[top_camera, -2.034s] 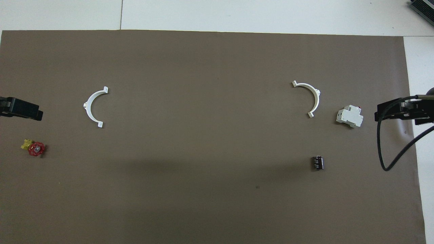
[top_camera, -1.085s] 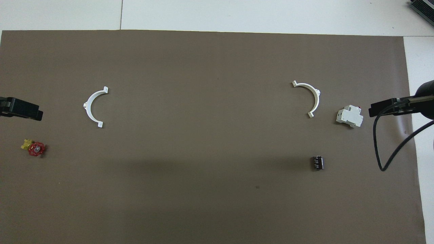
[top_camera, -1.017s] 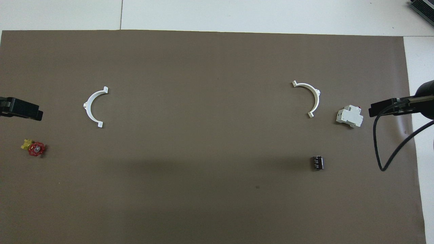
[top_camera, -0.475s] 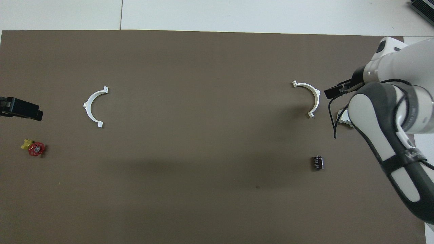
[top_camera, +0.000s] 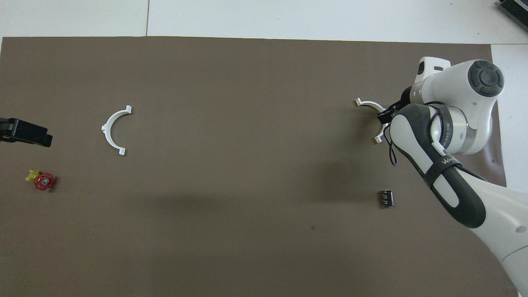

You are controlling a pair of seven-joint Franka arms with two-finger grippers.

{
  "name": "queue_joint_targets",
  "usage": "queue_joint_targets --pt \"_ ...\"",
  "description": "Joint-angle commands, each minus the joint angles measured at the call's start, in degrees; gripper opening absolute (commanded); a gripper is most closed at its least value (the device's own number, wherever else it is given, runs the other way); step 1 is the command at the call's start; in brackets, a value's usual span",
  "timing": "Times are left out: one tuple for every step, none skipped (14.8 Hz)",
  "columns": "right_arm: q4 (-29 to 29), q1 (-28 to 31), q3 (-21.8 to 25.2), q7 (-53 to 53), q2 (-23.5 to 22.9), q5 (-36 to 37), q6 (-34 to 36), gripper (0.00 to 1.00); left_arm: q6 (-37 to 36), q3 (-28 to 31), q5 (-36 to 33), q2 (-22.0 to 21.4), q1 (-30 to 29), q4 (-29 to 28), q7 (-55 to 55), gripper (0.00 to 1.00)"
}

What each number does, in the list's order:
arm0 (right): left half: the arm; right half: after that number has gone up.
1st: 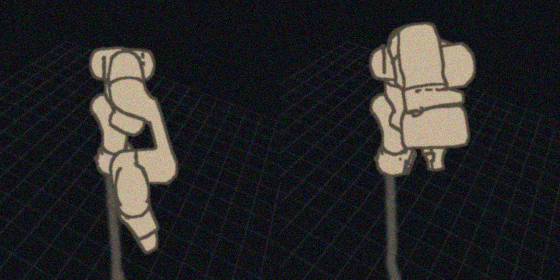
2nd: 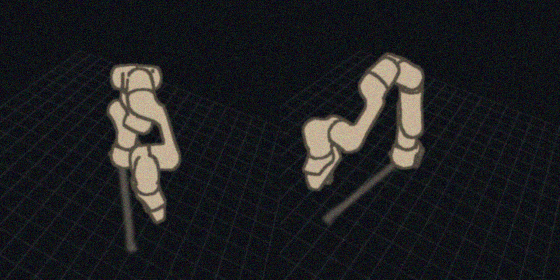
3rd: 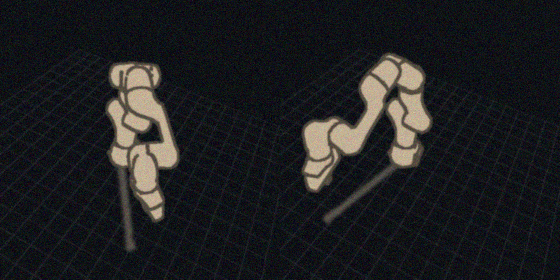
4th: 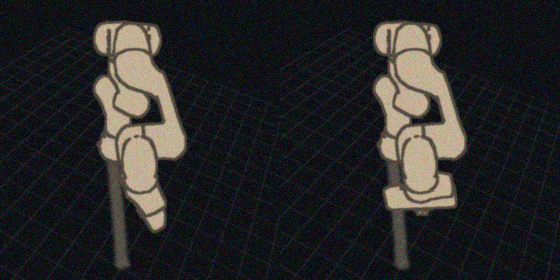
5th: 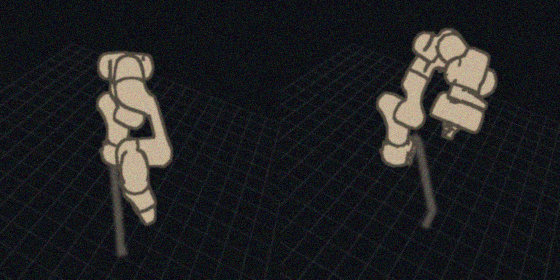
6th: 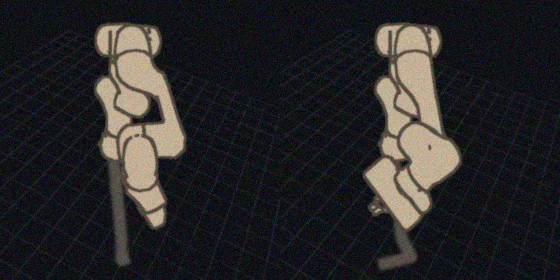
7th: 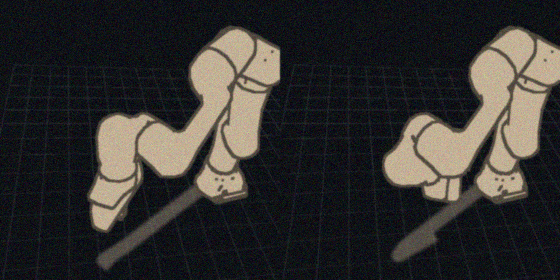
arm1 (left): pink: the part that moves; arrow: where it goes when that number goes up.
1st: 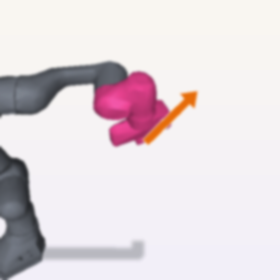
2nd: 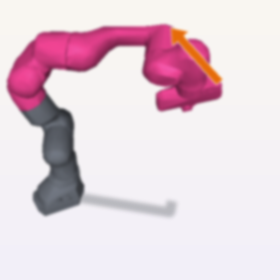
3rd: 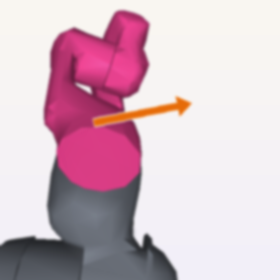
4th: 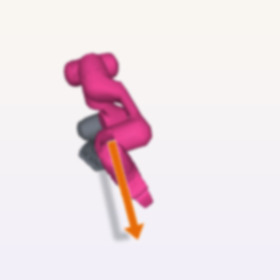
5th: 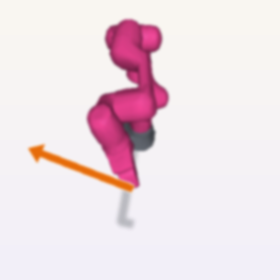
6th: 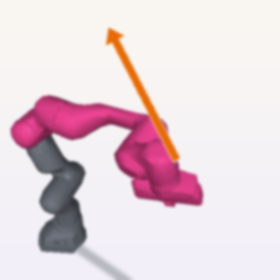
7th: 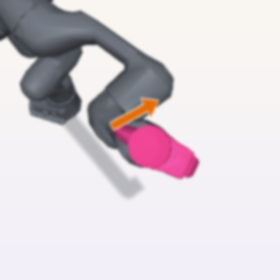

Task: Assemble drain pipe with both arms
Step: 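Reach the right gripper to the white clamp half nearer it, then grasp the clamp half and carry it toward the mat's center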

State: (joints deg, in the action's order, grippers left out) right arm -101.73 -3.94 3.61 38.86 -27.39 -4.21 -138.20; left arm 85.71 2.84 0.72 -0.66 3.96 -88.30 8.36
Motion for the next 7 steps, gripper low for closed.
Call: queue_joint_targets --pt "-1.63 0.07 -0.18 2.18 -0.38 -1.51 -3.3 0.69 -0.45 0.06 0.77 -0.66 -0.27 -0.73 -0.19 1.0" --pt "-1.71 -0.1 -0.18 2.18 -0.73 -1.51 -4.0 0.58 -0.45 0.06 0.77 -0.66 -0.27 -0.73 -0.19 1.0" --pt "-1.72 -0.11 -0.18 2.18 -0.99 -1.51 -4.27 0.44 -0.45 0.06 0.77 -0.66 -0.27 -0.73 -0.19 1.0" --pt "-1.8 -0.11 -0.18 1.92 -1.08 -1.51 -4.27 0.36 -0.45 0.06 0.77 -0.66 -0.27 -0.73 -0.19 1.0" --pt "-2.06 -0.11 -0.18 1.83 -1.08 -1.51 -4.36 0.36 -0.45 0.06 0.77 -0.66 -0.27 -0.73 -0.19 1.0" --pt "-2.42 -0.11 -0.18 1.83 -1.08 -1.51 -4.53 0.36 -0.45 0.06 0.77 -0.66 -0.27 -0.73 -0.19 1.0" --pt "-3.03 -0.11 -0.18 1.74 -1.17 -1.51 -5.75 0.35 -0.45 0.06 0.77 -0.66 -0.27 -0.73 -0.19 1.0"
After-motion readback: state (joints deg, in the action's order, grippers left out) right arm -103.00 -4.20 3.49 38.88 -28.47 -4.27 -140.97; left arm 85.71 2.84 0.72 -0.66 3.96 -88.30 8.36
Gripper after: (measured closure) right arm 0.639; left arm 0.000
